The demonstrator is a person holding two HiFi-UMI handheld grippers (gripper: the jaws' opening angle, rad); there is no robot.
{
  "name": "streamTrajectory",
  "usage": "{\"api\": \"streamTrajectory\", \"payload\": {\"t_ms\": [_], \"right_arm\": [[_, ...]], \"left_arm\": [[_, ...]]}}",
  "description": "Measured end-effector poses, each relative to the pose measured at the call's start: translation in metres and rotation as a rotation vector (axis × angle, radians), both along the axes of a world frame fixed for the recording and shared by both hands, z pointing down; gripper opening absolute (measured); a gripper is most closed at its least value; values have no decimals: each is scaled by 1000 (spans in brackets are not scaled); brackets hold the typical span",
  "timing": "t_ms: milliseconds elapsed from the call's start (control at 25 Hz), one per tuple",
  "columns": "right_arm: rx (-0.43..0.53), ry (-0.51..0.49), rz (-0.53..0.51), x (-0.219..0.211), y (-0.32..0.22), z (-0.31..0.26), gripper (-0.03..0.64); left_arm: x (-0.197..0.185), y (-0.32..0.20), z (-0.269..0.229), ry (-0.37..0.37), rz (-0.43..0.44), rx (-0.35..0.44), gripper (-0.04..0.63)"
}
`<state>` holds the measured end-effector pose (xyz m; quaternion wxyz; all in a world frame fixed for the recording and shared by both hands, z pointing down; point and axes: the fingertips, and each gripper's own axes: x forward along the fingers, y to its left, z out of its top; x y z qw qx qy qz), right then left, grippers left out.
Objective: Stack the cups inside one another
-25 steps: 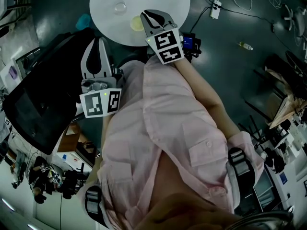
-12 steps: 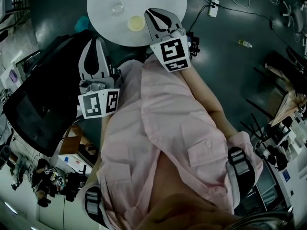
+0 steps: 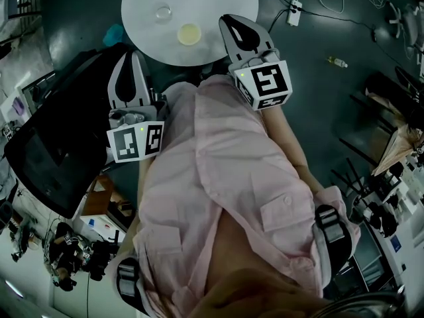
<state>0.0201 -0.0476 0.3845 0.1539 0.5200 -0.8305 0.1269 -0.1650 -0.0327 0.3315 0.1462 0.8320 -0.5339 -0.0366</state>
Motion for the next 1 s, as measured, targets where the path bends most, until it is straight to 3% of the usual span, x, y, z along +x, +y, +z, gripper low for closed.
{"api": "streamTrajectory", "payload": {"t_ms": [320, 560, 760, 1000], "right_arm": [[106, -121, -71, -35, 3, -67, 37], [-102, -47, -175, -81, 11, -19, 37], [-132, 7, -201, -86, 11, -11, 37], [-184, -5, -212, -89, 9, -3, 37]], "left_arm": [[-2, -1, -1, -9, 2, 6, 15], [-6, -3, -2, -13, 10, 17, 15], [-4, -4, -5, -12, 18, 29, 15], [0, -6, -8, -8, 41, 45, 15]]}}
